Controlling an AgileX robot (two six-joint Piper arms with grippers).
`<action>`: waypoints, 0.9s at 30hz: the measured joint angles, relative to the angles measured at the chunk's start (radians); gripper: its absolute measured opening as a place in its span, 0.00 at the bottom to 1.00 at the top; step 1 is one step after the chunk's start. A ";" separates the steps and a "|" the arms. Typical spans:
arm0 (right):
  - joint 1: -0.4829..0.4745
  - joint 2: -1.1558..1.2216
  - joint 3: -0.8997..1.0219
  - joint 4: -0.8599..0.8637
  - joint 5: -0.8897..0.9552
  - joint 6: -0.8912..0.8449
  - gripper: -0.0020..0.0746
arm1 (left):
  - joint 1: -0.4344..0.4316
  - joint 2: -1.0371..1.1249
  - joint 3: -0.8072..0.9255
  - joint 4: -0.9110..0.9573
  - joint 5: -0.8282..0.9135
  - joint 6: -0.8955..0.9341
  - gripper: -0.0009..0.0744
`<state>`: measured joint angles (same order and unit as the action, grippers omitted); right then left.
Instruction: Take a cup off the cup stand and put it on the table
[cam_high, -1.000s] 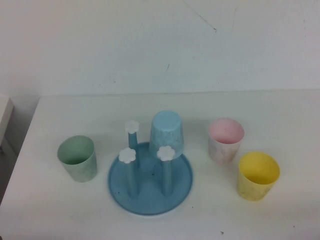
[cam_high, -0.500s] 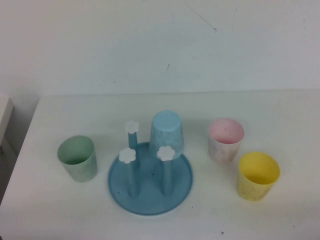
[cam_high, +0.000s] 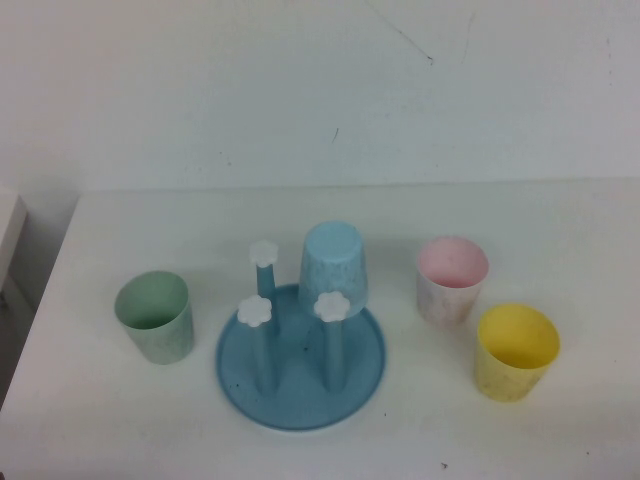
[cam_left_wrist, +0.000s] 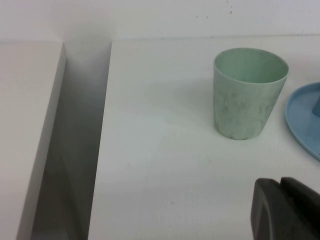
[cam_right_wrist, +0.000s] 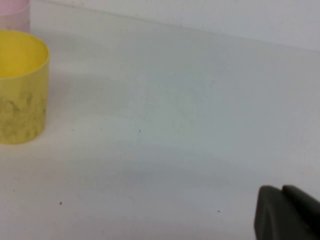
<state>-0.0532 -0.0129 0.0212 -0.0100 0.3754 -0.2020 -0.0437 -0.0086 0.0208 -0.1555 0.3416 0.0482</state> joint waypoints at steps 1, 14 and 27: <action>0.000 0.000 0.000 0.000 0.000 0.000 0.02 | 0.000 0.000 0.000 0.000 0.000 0.000 0.01; 0.000 0.000 0.000 0.000 0.000 0.000 0.02 | 0.000 0.000 0.000 0.000 0.000 0.000 0.01; 0.000 0.000 0.000 -0.007 0.000 0.000 0.02 | 0.000 0.000 0.000 0.051 0.000 0.032 0.01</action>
<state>-0.0532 -0.0129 0.0212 -0.0169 0.3754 -0.2020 -0.0437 -0.0086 0.0208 -0.1041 0.3416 0.0803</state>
